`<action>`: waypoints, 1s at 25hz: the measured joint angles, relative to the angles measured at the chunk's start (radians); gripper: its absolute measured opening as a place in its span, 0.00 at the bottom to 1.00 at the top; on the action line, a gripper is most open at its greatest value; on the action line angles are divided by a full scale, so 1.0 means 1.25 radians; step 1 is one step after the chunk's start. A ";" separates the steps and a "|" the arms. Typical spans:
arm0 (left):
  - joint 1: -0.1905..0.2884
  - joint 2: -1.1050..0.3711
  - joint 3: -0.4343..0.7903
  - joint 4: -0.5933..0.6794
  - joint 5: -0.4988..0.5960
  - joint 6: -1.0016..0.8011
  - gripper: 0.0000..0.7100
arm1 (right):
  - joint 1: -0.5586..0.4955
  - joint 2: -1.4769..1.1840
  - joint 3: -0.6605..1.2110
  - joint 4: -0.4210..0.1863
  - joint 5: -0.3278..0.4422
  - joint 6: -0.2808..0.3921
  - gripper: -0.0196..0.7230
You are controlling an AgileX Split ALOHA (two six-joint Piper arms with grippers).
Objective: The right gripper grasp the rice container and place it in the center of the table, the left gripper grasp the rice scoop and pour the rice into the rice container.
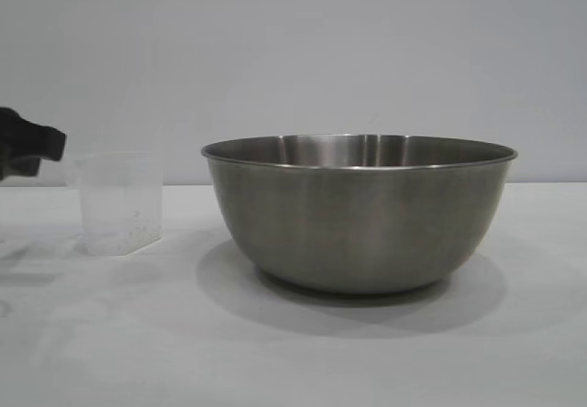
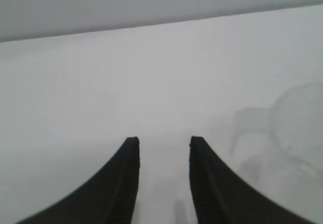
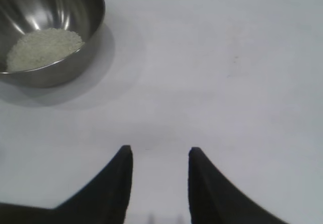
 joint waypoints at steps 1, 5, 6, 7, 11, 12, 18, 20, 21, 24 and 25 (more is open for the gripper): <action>0.024 -0.003 0.001 0.028 0.000 -0.019 0.28 | 0.000 0.000 0.000 0.000 0.000 0.000 0.38; 0.142 -0.004 0.001 0.130 0.000 -0.123 0.28 | 0.000 0.000 0.000 0.000 0.000 0.000 0.38; 0.167 -0.005 0.001 0.155 0.000 -0.142 0.28 | 0.000 0.000 0.000 0.000 0.000 0.000 0.38; 0.187 -0.005 0.001 0.184 0.000 -0.165 0.28 | 0.000 0.000 0.000 0.000 0.000 0.000 0.38; 0.219 -0.007 0.001 0.251 0.000 -0.223 0.28 | 0.000 0.000 0.000 0.000 0.000 0.000 0.38; 0.221 -0.010 -0.001 0.263 0.000 -0.210 0.28 | 0.000 0.000 0.000 0.000 0.000 0.000 0.38; 0.222 -0.115 -0.001 0.347 0.000 -0.169 0.28 | 0.000 0.000 0.000 0.000 0.000 0.000 0.38; 0.222 -0.185 -0.001 0.353 0.023 -0.168 0.34 | 0.000 0.000 0.000 0.000 0.000 0.000 0.38; 0.222 -0.234 -0.001 0.355 0.055 -0.165 0.32 | 0.000 0.000 0.000 0.000 0.000 0.000 0.38; 0.222 -0.385 -0.001 0.373 0.203 -0.132 0.32 | 0.000 -0.014 0.000 0.000 0.000 0.000 0.38; 0.222 -0.438 0.001 0.380 0.243 -0.127 0.32 | 0.000 -0.021 0.000 0.000 0.000 0.000 0.38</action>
